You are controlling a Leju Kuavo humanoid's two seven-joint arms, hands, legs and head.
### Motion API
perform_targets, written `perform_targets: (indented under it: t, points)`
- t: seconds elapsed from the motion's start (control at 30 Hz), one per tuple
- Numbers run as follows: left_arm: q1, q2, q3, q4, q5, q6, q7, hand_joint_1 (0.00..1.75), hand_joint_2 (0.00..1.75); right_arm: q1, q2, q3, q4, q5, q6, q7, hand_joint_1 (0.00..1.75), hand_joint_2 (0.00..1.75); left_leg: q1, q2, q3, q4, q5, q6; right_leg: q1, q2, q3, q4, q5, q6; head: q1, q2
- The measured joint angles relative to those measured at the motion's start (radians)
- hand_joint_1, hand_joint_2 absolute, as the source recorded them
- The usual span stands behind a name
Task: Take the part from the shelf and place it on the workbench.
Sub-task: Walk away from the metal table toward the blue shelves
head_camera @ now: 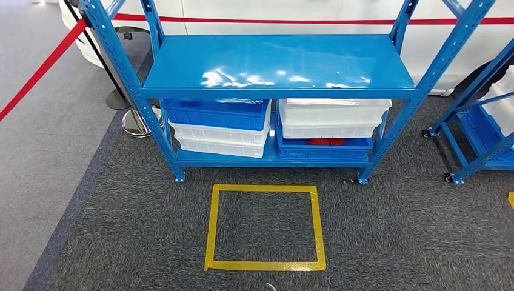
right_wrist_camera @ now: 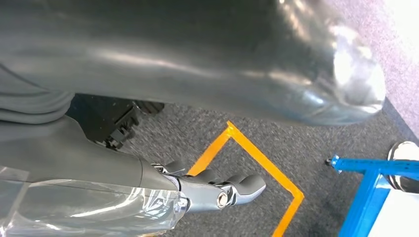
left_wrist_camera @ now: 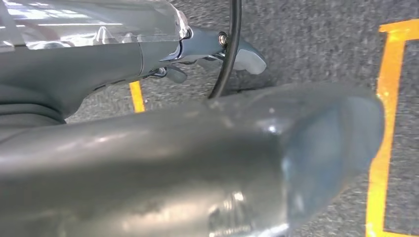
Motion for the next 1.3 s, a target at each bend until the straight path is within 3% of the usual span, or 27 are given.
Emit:
perform_targets:
  t: [0.1,0.17,0.23,0.3,0.37,0.4,0.43,0.5,0.53,0.57,0.6,0.67,0.7,0.73,0.8,0.83,0.87,0.9,0.93,1.0,1.03,1.07,1.13,1.27,1.3]
  points:
    - [0.002,0.0,0.0,0.0,0.0,-0.002,-0.003,0.0,0.0,-0.001,0.0,-0.001,0.001,0.0,0.0,0.0,0.0,0.0,-0.001,-0.003,0.026,-0.027,-0.026,0.026,0.002,-0.001,0.014,0.012,0.003,0.02,0.004,0.0]
    - [0.004,0.0,0.0,0.0,0.0,-0.002,-0.003,0.0,0.0,-0.002,0.0,-0.002,0.002,0.0,0.0,0.0,0.0,0.0,0.001,-0.005,0.06,-0.039,-0.038,0.042,0.001,0.0,-0.011,0.08,0.011,0.029,0.01,0.0]
    - [0.003,0.0,0.0,0.0,0.0,-0.002,-0.003,0.0,0.0,-0.002,0.0,-0.002,0.002,0.0,0.0,0.0,0.0,0.0,0.001,-0.006,0.088,-0.045,-0.055,0.05,0.0,0.001,-0.094,0.196,-0.007,0.034,0.018,0.0]
    - [0.004,0.0,0.0,0.0,0.0,-0.002,-0.003,0.0,0.0,-0.001,0.0,-0.003,0.004,0.0,0.0,0.0,0.0,0.0,0.0,-0.01,0.112,-0.047,-0.077,0.051,0.001,0.001,-0.191,0.282,-0.057,0.037,0.021,0.0]
    - [0.009,0.0,0.0,0.0,0.0,-0.002,-0.002,0.0,0.0,0.0,0.0,-0.003,0.006,0.0,0.0,0.0,0.0,0.0,-0.001,-0.013,0.146,-0.047,-0.105,0.049,0.003,0.001,-0.244,0.274,-0.084,0.032,0.023,0.0]
    - [0.01,0.0,0.0,0.0,-0.001,-0.001,-0.002,0.0,0.0,0.0,0.0,-0.003,0.007,0.0,0.0,0.0,0.0,0.0,-0.002,-0.013,0.165,-0.047,-0.12,0.048,0.005,0.001,-0.253,0.237,-0.067,0.026,0.023,0.0]
    - [0.012,0.0,0.0,0.0,-0.001,-0.001,-0.002,0.0,0.0,0.001,0.0,-0.003,0.009,0.0,0.0,0.0,0.0,0.0,-0.002,-0.013,0.183,-0.048,-0.137,0.047,0.008,0.001,-0.255,0.183,-0.016,0.017,0.024,0.0]
    - [0.012,-0.002,0.0,0.001,-0.002,-0.001,-0.001,0.0,0.0,0.003,-0.002,-0.003,0.012,0.0,0.0,0.0,0.0,0.0,-0.005,-0.015,0.217,-0.05,-0.172,0.04,0.017,0.005,-0.25,0.096,0.115,0.004,0.024,0.0]
    - [0.012,-0.003,0.0,0.001,-0.002,0.0,0.0,0.0,0.0,0.005,-0.002,-0.004,0.014,0.0,0.0,0.0,0.0,0.0,-0.006,-0.015,0.233,-0.057,-0.187,0.034,0.021,0.007,-0.244,0.075,0.159,0.0,0.024,0.0]
    - [0.01,-0.004,0.0,0.002,-0.002,0.0,0.0,0.0,0.0,0.006,-0.002,-0.004,0.015,0.0,0.0,0.001,0.0,0.0,-0.007,-0.016,0.25,-0.059,-0.192,0.027,0.023,0.009,-0.234,0.069,0.169,-0.002,0.022,0.0]
    - [0.007,-0.004,0.0,0.001,-0.002,0.0,0.0,0.0,0.0,0.005,-0.001,-0.005,0.016,0.0,0.0,0.0,0.0,0.0,-0.007,-0.017,0.255,-0.051,-0.184,0.02,0.022,0.01,-0.22,0.066,0.154,-0.005,0.022,0.0]
    - [0.001,-0.003,0.0,0.001,-0.002,0.001,0.0,0.0,0.0,0.004,0.001,-0.006,0.016,0.0,0.0,0.0,0.0,0.0,-0.006,-0.015,0.217,0.045,-0.135,0.009,0.017,0.009,-0.181,0.045,0.14,-0.017,0.022,0.0]
    - [-0.002,-0.003,0.0,0.001,-0.003,0.001,0.0,0.0,0.0,0.003,0.002,-0.007,0.016,0.0,0.0,0.0,0.0,0.0,-0.005,-0.013,0.173,0.116,-0.118,0.004,0.014,0.008,-0.158,0.033,0.132,-0.023,0.021,0.0]
    - [-0.003,-0.003,0.0,0.002,-0.004,0.002,0.002,0.0,0.0,0.004,0.003,-0.007,0.017,0.0,0.0,0.0,0.0,0.0,-0.003,-0.012,0.126,0.181,-0.123,-0.001,0.011,0.006,-0.136,0.021,0.122,-0.026,0.02,0.0]
    - [-0.002,-0.003,0.0,0.002,-0.006,0.003,0.005,0.0,0.0,0.004,0.003,-0.007,0.017,0.0,0.0,0.0,0.0,0.0,0.0,-0.011,0.05,0.24,-0.203,-0.011,0.008,0.009,-0.096,0.007,0.099,-0.029,0.019,0.0]
    - [0.0,-0.003,0.0,0.002,-0.007,0.004,0.007,0.0,0.0,0.004,0.003,-0.007,0.017,0.0,0.0,0.0,0.0,0.0,0.002,-0.011,0.024,0.238,-0.249,-0.015,0.006,0.013,-0.076,0.004,0.086,-0.027,0.018,0.0]
    - [0.001,-0.003,0.0,0.002,-0.008,0.005,0.008,0.0,0.0,0.004,0.003,-0.008,0.017,0.0,0.0,0.0,0.0,0.0,0.003,-0.01,0.006,0.218,-0.275,-0.017,0.005,0.016,-0.057,0.002,0.071,-0.025,0.018,0.0]
    - [0.002,-0.002,0.0,0.002,-0.009,0.005,0.008,0.0,0.0,0.004,0.003,-0.008,0.017,0.0,0.0,0.0,0.0,0.0,0.004,-0.01,-0.006,0.181,-0.266,-0.018,0.004,0.018,-0.036,0.002,0.056,-0.022,0.018,0.0]
    - [0.003,-0.002,0.0,0.002,-0.009,0.006,0.008,0.0,0.0,0.004,0.003,-0.008,0.017,0.0,0.0,0.0,0.0,0.0,0.005,-0.01,-0.012,0.13,-0.216,-0.015,0.004,0.018,-0.019,0.002,0.04,-0.019,0.018,0.0]
    - [0.007,-0.001,0.0,0.002,-0.009,0.006,0.008,0.0,0.0,0.004,0.003,-0.008,0.018,0.0,0.0,0.0,0.0,0.0,0.002,-0.007,-0.021,0.035,-0.066,-0.004,0.006,0.019,0.006,0.006,0.013,-0.01,0.019,0.0]
    - [0.007,0.0,0.0,0.001,-0.009,0.006,0.009,0.0,0.0,0.004,0.003,-0.008,0.019,0.0,0.0,0.0,0.0,0.0,0.0,-0.007,-0.023,0.011,-0.014,0.005,0.007,0.02,0.011,0.008,0.001,-0.004,0.02,0.0]
    - [0.008,0.0,0.0,0.001,-0.01,0.006,0.009,0.0,0.0,0.003,0.003,-0.008,0.02,0.0,0.0,0.0,0.0,0.0,-0.003,-0.007,-0.024,0.002,0.011,0.013,0.007,0.021,0.014,0.008,-0.006,0.001,0.02,0.0]
    - [0.006,0.0,0.0,0.001,-0.01,0.006,0.009,0.0,0.0,0.003,0.003,-0.008,0.02,0.0,0.0,0.0,0.0,0.0,-0.004,-0.01,-0.02,-0.003,0.015,0.021,0.008,0.02,0.017,0.003,-0.01,0.006,0.021,0.0]
    - [0.001,0.001,0.0,0.001,-0.01,0.009,0.009,0.0,0.0,0.002,0.003,-0.008,0.022,0.0,0.0,0.0,0.0,0.0,-0.004,-0.015,-0.013,-0.013,0.011,0.025,0.008,0.017,0.023,-0.003,-0.001,0.006,0.021,0.0]
    - [0.001,0.001,0.0,0.001,-0.01,0.011,0.009,0.0,0.44,0.002,0.003,-0.009,0.022,0.0,0.0,0.001,0.0,0.44,-0.004,-0.016,-0.011,-0.014,0.007,0.027,0.008,0.017,0.026,-0.005,-0.001,0.006,0.021,0.0]
